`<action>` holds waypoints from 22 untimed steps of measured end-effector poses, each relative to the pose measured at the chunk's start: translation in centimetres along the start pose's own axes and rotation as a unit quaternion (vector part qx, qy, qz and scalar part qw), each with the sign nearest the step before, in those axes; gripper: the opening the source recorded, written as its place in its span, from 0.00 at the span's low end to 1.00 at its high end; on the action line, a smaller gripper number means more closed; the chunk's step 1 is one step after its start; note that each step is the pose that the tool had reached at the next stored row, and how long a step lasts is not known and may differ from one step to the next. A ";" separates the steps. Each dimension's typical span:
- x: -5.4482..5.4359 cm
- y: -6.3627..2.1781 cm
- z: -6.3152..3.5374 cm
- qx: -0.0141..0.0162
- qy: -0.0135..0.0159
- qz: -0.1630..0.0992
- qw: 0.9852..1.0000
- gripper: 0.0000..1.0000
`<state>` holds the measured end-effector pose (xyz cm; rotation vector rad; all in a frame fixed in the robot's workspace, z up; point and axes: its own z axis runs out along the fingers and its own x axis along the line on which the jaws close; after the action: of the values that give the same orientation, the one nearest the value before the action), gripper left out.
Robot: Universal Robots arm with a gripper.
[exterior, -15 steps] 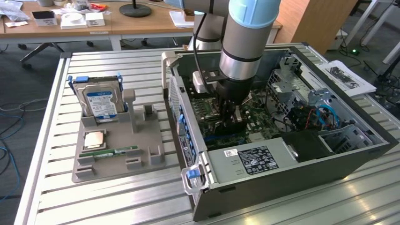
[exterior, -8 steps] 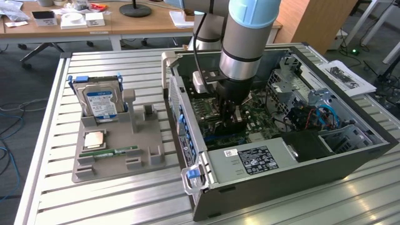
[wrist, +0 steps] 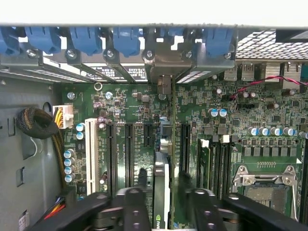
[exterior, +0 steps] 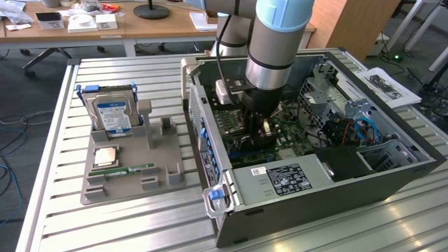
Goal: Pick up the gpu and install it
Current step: 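Insert the gpu into the slot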
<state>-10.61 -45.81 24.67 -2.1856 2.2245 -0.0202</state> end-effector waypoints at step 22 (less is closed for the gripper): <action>-0.1 -0.16 -5.92 0.001 0.000 0.000 1.000 0.51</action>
<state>-10.60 -45.76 30.59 -2.1848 2.2234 -0.0226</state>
